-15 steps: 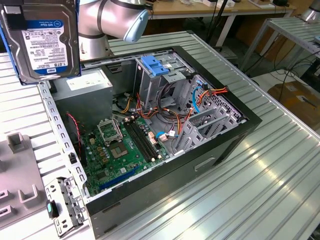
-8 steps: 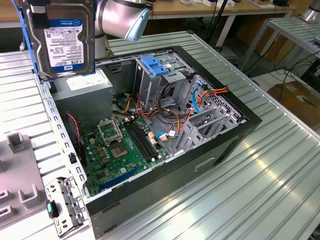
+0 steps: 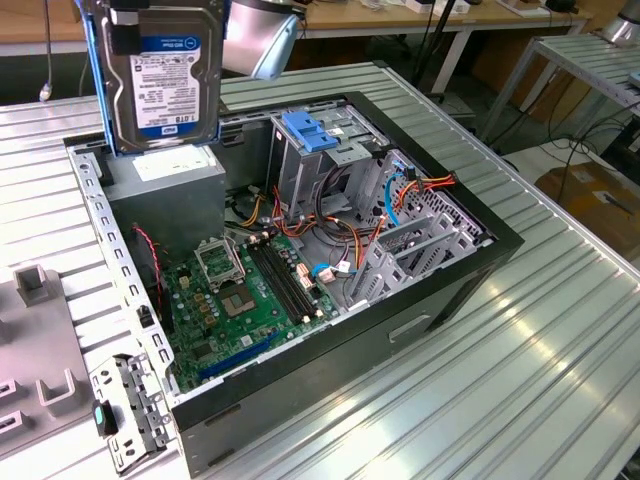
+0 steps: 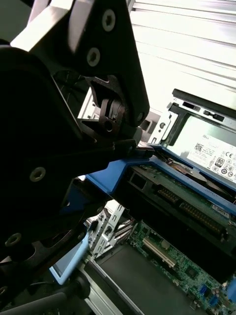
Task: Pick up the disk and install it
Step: 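Pick up the disk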
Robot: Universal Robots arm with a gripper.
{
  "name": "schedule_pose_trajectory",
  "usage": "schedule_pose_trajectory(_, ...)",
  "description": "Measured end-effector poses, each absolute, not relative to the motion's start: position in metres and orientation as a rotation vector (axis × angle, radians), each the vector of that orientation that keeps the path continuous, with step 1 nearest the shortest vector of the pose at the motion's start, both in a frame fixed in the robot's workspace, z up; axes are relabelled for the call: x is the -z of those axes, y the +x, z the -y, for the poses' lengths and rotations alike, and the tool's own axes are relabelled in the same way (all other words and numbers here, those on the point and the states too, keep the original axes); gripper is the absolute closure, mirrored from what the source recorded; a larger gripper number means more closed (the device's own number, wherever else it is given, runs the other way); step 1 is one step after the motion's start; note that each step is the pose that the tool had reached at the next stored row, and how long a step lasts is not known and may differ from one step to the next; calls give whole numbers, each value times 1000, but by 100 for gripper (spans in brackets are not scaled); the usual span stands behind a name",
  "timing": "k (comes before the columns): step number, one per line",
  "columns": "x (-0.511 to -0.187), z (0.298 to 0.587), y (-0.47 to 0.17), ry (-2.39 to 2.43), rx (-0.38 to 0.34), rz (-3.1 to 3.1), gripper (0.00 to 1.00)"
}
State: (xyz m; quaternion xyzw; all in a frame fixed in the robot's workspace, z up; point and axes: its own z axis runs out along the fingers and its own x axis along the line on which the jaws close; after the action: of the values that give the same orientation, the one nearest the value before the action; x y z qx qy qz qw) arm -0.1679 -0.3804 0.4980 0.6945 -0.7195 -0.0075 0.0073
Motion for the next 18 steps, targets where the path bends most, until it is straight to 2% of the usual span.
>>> schedule_pose_trajectory(18, -497, 380, -115, 2171, 24, 2250, 63)
